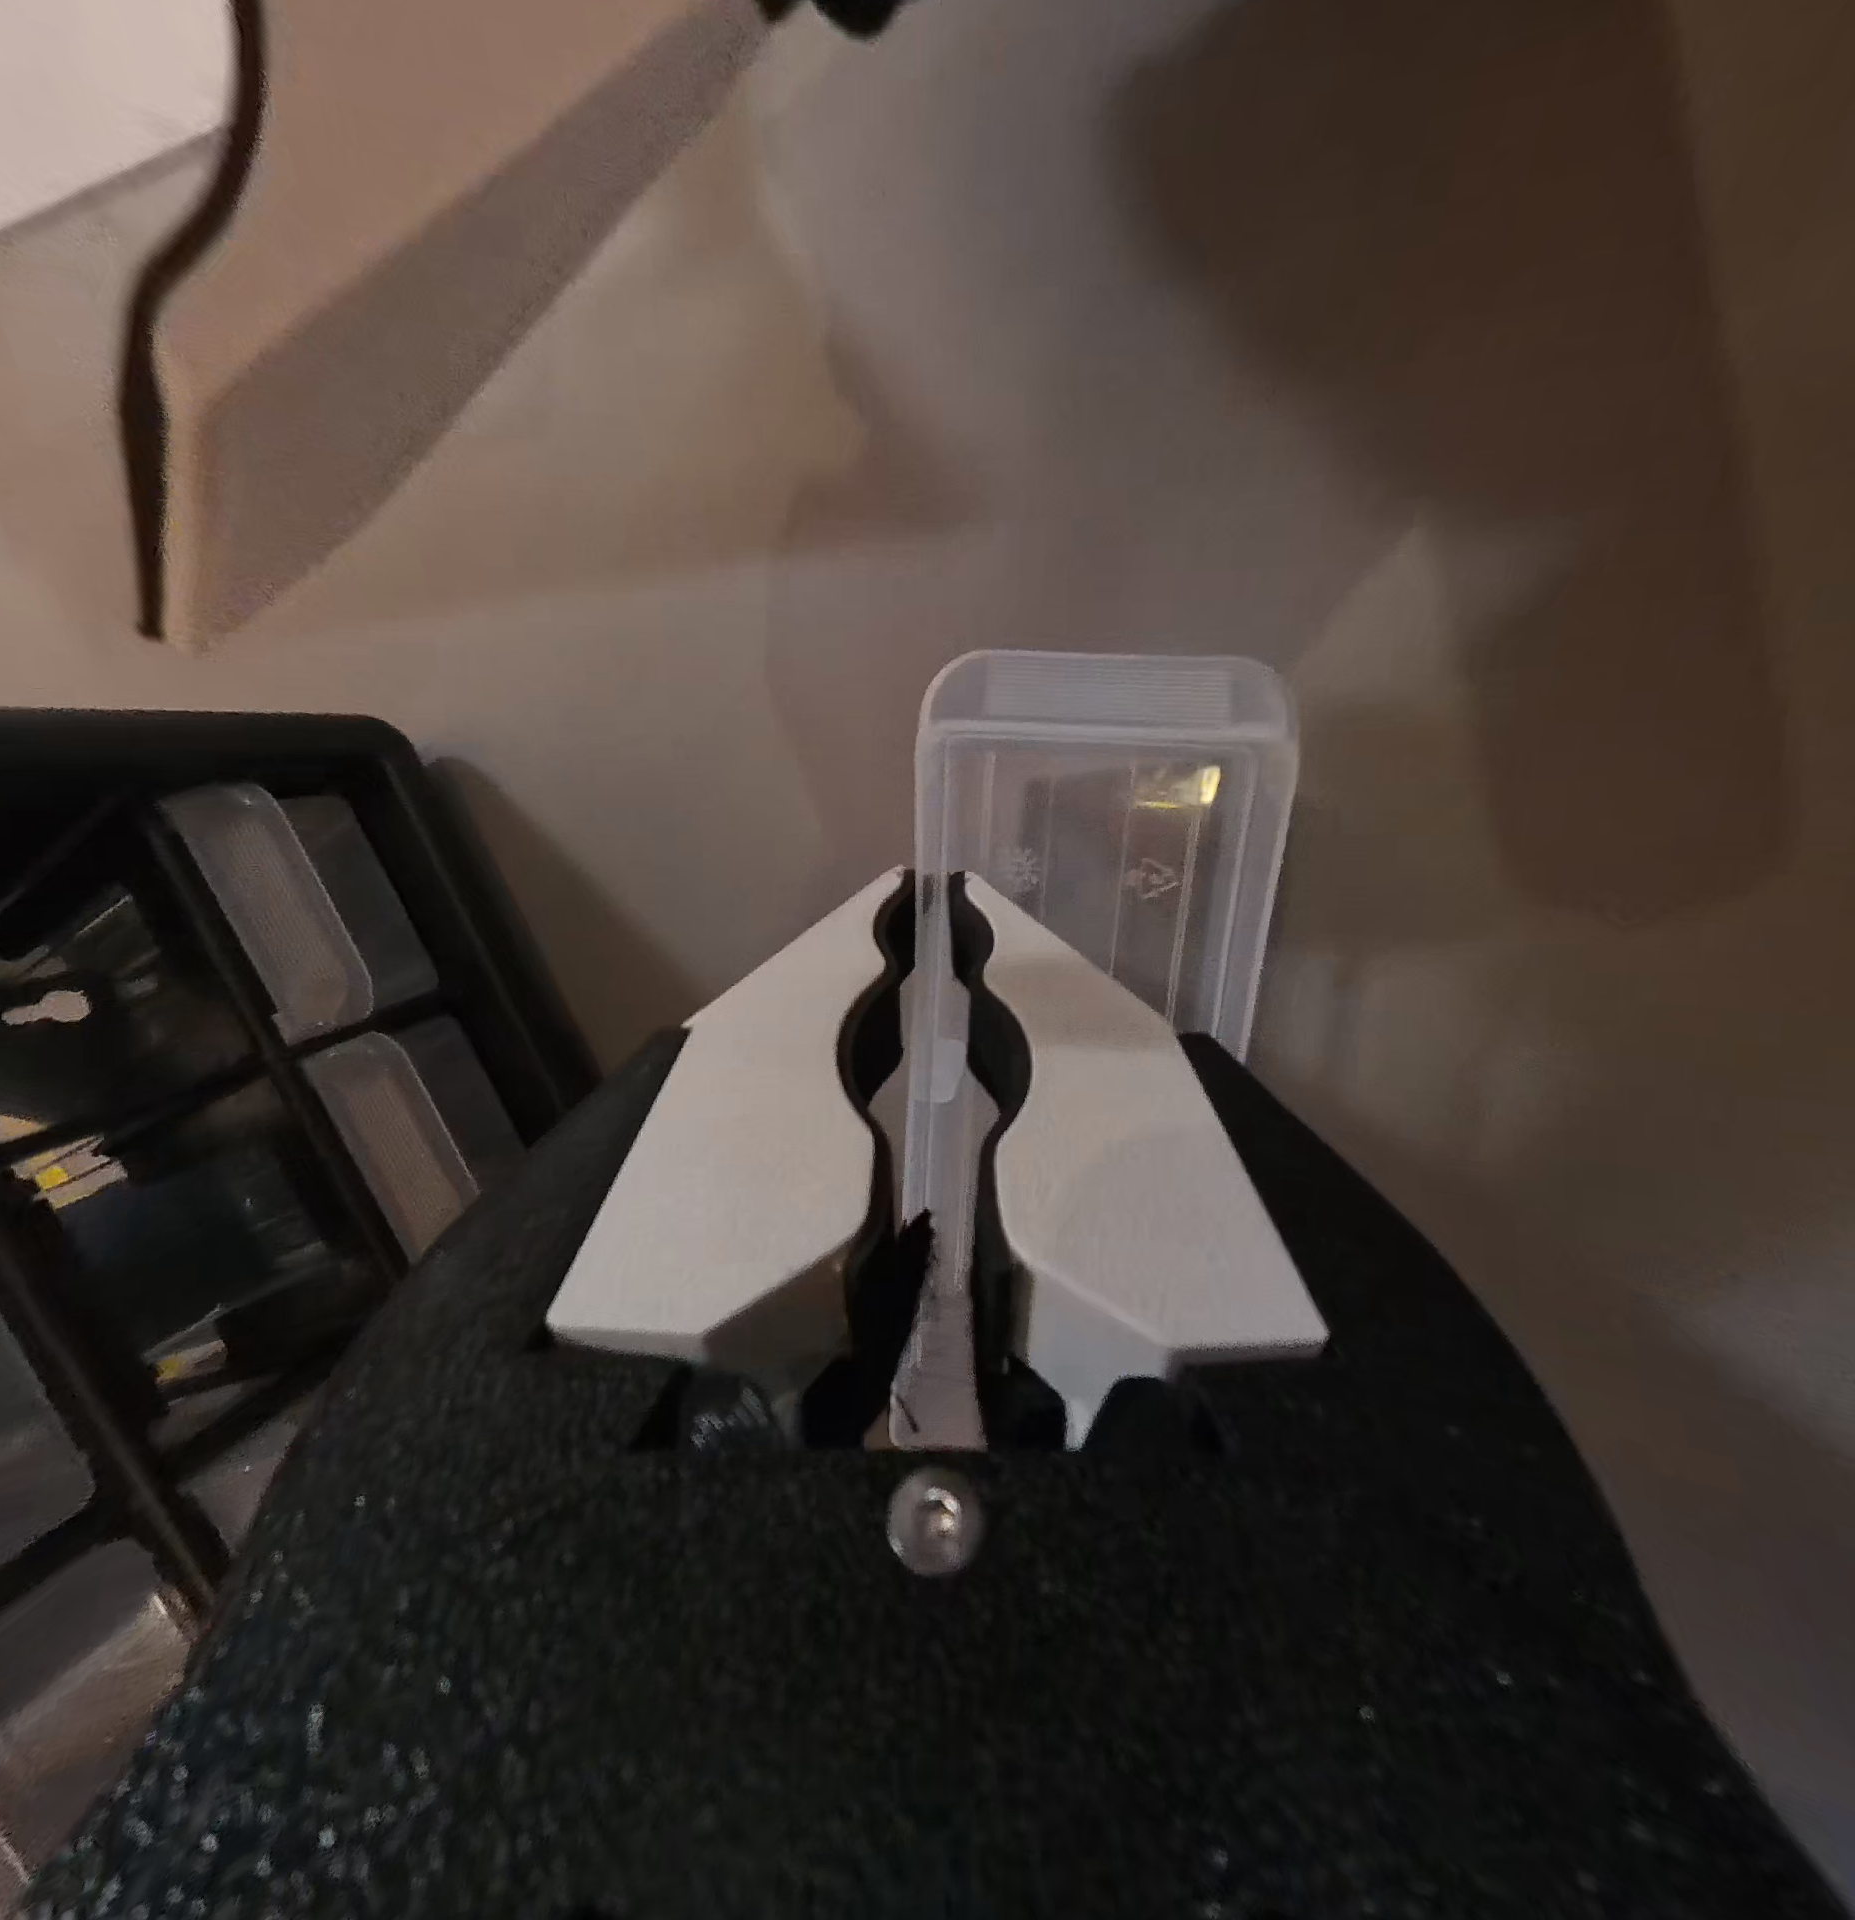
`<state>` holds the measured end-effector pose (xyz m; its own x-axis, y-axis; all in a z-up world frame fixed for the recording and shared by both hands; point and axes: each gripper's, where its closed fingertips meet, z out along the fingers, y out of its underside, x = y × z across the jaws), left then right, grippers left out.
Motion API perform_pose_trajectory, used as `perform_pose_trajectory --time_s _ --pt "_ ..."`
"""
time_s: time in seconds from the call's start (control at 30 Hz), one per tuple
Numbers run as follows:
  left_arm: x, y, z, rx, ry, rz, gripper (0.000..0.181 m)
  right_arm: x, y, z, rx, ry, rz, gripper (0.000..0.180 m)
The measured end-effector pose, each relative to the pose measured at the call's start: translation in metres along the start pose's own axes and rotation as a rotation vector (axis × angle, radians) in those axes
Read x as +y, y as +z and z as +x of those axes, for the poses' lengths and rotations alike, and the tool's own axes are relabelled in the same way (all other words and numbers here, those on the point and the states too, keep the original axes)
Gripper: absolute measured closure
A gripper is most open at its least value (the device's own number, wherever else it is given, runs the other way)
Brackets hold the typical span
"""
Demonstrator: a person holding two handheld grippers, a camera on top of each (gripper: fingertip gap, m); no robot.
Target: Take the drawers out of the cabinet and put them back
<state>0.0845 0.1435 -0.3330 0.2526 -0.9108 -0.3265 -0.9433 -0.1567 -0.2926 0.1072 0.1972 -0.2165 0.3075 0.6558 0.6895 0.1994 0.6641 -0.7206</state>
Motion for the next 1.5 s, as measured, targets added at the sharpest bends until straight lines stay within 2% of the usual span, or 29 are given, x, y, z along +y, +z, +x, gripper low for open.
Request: perform_pose_trajectory --time_s 0.03,0.1,0.17,0.23,0.33,0.43,0.57,0.67,0.73,0.83,0.87,0.97,1.03,1.2,1.3,1.37,1.5 --pt "-0.001 0.001 -0.002 -0.011 -0.012 0.007 0.177 0.000 0.001 -0.002 -0.007 -0.001 -0.001 0.144" --pt "-0.003 -0.001 -0.008 -0.051 -0.043 0.019 0.169 0.001 0.003 -0.005 -0.021 0.006 -0.002 0.146" --pt "-0.002 -0.011 -0.009 -0.062 -0.059 0.018 0.144 0.001 0.004 -0.006 -0.030 0.019 -0.002 0.147" --pt "0.012 -0.035 -0.019 -0.150 -0.053 -0.074 0.124 0.000 0.005 -0.007 -0.037 0.035 0.004 0.147" --pt "0.030 -0.094 -0.053 -0.389 -0.071 -0.112 0.125 -0.002 0.005 -0.007 -0.050 0.060 0.017 0.147" --pt "0.052 -0.155 -0.081 -0.560 -0.301 -0.030 0.127 -0.005 0.004 -0.014 -0.101 0.083 0.041 0.145" --pt "0.120 -0.209 -0.102 -0.804 -0.521 -0.095 0.132 -0.004 0.005 -0.020 -0.139 0.112 0.034 0.153" --pt "0.143 -0.209 -0.101 -0.823 -0.577 -0.055 0.133 -0.006 0.005 -0.029 -0.198 0.134 0.044 0.153" --pt "0.154 -0.213 -0.104 -0.845 -0.587 -0.088 0.133 -0.008 0.003 -0.029 -0.214 0.145 0.050 0.157" --pt "0.143 -0.214 -0.108 -0.838 -0.549 0.020 0.134 -0.006 0.002 -0.028 -0.244 0.164 0.022 0.157" --pt "0.139 -0.214 -0.108 -0.825 -0.541 0.050 0.133 -0.005 0.001 -0.033 -0.292 0.174 0.016 0.150" --pt "0.136 -0.214 -0.108 -0.804 -0.534 0.113 0.129 -0.004 -0.011 -0.065 -0.583 0.307 0.002 0.119" --pt "0.139 -0.213 -0.108 -0.793 -0.552 0.128 0.129 0.002 -0.016 -0.081 -0.710 0.394 -0.046 0.112" --pt "0.152 -0.206 -0.107 -0.771 -0.582 0.115 0.134 0.012 -0.014 -0.109 -0.791 0.345 -0.146 0.101" --pt "0.153 -0.204 -0.107 -0.754 -0.605 0.134 0.134 0.015 -0.014 -0.120 -0.855 0.432 -0.199 0.087" --pt "0.153 -0.203 -0.107 -0.750 -0.606 0.142 0.134 0.019 -0.018 -0.124 -0.905 0.486 -0.247 0.084" --pt "0.151 -0.202 -0.107 -0.748 -0.592 0.142 0.134 0.009 -0.022 -0.127 -0.967 0.574 -0.232 0.084"
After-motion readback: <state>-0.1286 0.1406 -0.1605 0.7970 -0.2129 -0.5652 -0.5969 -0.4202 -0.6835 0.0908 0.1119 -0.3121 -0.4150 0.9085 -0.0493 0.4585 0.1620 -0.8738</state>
